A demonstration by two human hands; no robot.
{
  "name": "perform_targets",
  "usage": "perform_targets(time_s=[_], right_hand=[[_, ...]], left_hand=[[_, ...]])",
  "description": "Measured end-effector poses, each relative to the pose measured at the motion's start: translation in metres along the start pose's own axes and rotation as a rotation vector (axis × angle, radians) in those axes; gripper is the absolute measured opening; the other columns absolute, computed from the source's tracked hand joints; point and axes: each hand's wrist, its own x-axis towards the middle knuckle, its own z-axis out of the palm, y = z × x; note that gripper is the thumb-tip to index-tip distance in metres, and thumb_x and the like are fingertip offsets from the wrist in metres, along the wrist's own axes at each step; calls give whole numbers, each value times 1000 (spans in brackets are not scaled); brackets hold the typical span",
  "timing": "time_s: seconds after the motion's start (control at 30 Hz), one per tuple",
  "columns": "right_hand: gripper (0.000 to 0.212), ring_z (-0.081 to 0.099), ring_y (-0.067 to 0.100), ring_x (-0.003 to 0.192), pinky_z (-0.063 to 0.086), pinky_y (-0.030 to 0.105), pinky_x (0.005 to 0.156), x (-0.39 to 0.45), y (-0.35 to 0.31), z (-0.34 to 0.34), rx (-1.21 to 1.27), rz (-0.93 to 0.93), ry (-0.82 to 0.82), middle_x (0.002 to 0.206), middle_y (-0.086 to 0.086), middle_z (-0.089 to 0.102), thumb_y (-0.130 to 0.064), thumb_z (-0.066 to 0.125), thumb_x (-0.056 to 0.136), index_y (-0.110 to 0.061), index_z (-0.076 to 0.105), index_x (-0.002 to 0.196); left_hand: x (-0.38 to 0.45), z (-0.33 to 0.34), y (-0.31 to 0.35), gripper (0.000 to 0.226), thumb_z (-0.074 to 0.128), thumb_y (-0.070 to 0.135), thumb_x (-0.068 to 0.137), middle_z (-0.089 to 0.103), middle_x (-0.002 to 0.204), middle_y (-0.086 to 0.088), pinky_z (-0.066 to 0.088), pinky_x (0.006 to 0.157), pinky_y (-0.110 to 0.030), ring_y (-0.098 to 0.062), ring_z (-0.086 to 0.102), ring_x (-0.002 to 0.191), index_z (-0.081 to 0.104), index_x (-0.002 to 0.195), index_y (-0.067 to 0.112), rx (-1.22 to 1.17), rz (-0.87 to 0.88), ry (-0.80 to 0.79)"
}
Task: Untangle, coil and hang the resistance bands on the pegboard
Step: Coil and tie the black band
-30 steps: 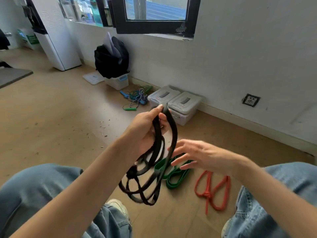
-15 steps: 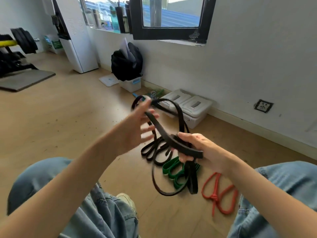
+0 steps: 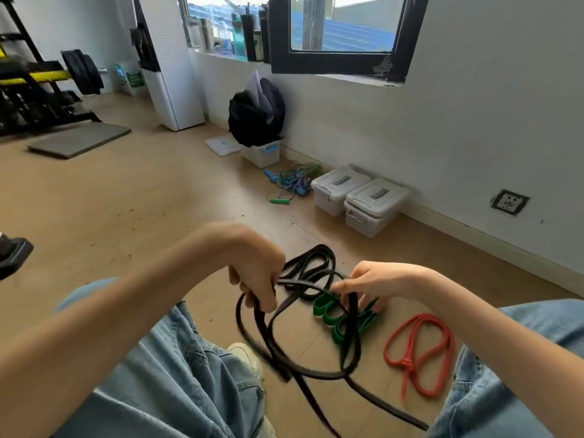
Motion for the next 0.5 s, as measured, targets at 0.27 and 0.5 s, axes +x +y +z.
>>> perform_targets(time_s=[0.27, 0.5], right_hand=[[37, 62, 11, 89, 50, 22, 74, -10, -21, -14, 531, -593, -125, 108, -3, 68, -5, 59, 87, -9, 57, 124], [25, 50, 9, 49, 41, 16, 44, -19, -51, -19, 660, -745, 247, 74, 8, 63, -21, 65, 79, -1, 64, 94]], left_hand=[[-13, -49, 6, 19, 58, 32, 79, 55, 47, 13, 33, 36, -14, -2, 40, 37, 61, 73, 15, -281, 192, 257], [16, -6, -33, 71, 80, 52, 56, 68, 104, -6, 55, 71, -25, -14, 68, 88, 55, 117, 23, -1386, 534, 406]])
